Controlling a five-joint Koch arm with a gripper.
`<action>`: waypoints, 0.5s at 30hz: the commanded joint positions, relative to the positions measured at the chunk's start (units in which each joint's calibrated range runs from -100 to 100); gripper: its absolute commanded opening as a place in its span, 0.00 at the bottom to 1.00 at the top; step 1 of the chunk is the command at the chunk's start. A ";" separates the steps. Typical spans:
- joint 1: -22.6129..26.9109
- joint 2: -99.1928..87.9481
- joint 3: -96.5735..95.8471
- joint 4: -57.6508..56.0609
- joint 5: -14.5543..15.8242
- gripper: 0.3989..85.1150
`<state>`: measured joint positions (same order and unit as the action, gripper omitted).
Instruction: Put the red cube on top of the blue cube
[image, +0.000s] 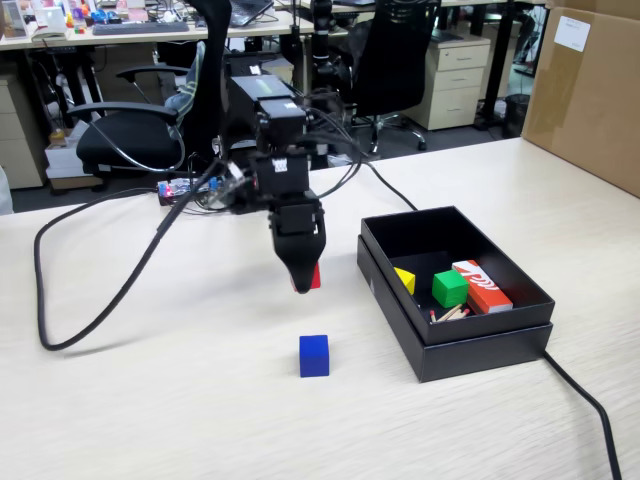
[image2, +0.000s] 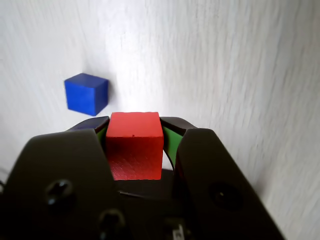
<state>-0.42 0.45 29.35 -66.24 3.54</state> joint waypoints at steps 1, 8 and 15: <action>-0.15 -4.76 8.10 -0.24 0.20 0.02; -0.49 -0.17 14.90 1.75 0.93 0.02; -0.98 12.57 20.06 4.43 1.32 0.02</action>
<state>-1.34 13.14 41.21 -65.47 4.76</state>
